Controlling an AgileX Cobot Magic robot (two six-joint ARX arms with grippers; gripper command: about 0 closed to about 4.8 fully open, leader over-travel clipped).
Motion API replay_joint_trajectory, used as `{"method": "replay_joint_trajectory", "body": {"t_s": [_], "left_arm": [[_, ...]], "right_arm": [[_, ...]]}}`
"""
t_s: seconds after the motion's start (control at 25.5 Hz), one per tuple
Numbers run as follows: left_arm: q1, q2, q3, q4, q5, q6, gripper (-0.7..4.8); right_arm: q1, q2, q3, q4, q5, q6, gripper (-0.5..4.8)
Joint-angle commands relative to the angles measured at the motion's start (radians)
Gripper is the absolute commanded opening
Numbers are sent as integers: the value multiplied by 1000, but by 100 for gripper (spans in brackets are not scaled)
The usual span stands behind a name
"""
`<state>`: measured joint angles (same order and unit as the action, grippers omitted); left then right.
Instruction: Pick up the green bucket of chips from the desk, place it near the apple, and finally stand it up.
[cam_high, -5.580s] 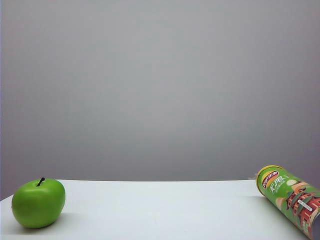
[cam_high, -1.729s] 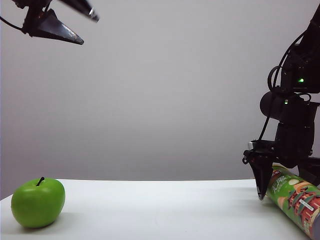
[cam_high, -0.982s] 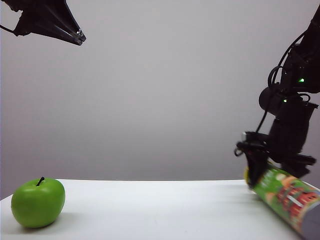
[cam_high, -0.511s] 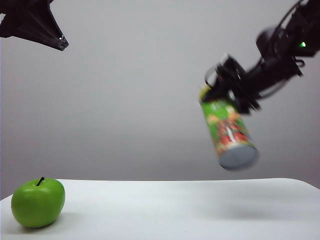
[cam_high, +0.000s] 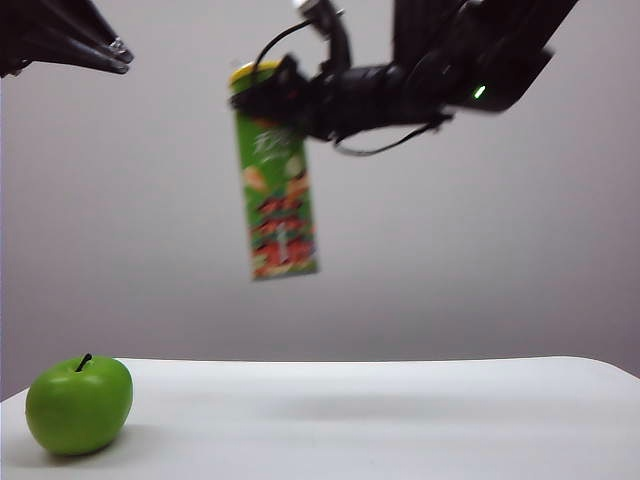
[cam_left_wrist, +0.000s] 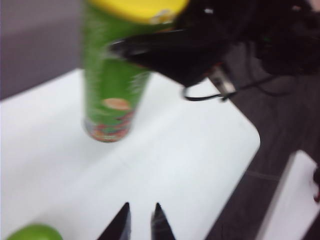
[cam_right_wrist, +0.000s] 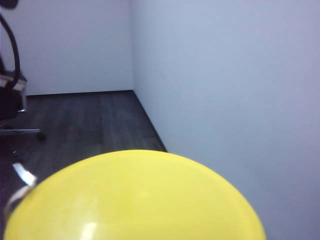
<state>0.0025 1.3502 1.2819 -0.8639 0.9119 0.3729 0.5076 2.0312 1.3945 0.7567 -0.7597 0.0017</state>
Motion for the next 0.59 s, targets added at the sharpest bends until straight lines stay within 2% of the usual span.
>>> {"method": "replay_joint_trajectory", "body": {"t_s": [0.04, 0.16, 0.28, 0.39, 0.51, 0.59], "left_arm": [[11, -18, 5, -67, 9, 83, 55], [56, -59, 4, -65, -6, 92, 45], [74, -93, 3, -71, -90, 90, -6], [78, -158, -12, -91, -201, 91, -6], [77, -250, -72, -60, -222, 90, -6], [77, -307, -107, -45, -286, 79, -6]], "right_arm": [[31, 62, 0, 127, 55, -2, 209], [60, 147, -1, 212, 86, 43, 209], [74, 183, -2, 263, 97, 51, 209], [85, 209, -13, 277, 114, 58, 209], [98, 219, -57, 339, 114, 59, 209], [99, 219, -91, 386, 121, 62, 209]]}}
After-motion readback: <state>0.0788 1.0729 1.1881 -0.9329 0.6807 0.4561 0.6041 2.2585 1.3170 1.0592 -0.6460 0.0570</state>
